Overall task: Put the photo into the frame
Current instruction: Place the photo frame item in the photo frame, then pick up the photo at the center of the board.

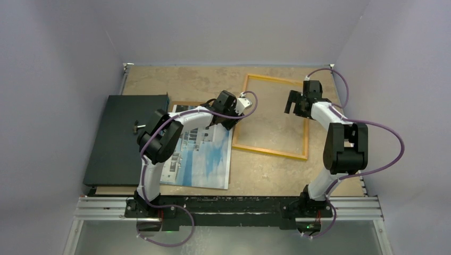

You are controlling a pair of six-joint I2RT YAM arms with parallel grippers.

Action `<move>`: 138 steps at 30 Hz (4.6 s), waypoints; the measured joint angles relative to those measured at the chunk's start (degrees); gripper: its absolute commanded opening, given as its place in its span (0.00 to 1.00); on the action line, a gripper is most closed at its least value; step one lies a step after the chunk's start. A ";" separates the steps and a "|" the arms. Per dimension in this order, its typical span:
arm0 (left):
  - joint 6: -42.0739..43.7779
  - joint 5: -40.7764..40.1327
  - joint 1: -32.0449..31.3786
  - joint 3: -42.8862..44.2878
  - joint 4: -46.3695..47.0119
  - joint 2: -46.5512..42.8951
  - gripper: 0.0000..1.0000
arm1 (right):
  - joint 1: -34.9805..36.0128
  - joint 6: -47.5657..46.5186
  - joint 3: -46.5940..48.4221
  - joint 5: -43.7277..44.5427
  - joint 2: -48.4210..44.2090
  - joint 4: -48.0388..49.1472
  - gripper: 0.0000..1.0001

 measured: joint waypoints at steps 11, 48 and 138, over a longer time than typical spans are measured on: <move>-0.02 0.02 0.13 0.00 0.00 0.00 0.47 | 0.17 1.22 -0.70 2.12 0.00 2.32 0.99; -0.70 3.15 -1.05 1.60 -2.27 0.90 0.44 | 0.17 9.22 -2.86 2.16 -4.24 3.52 0.79; 28.09 -9.40 18.88 -31.28 -2.36 -25.77 0.47 | 33.66 24.44 14.64 -7.87 21.79 19.91 0.82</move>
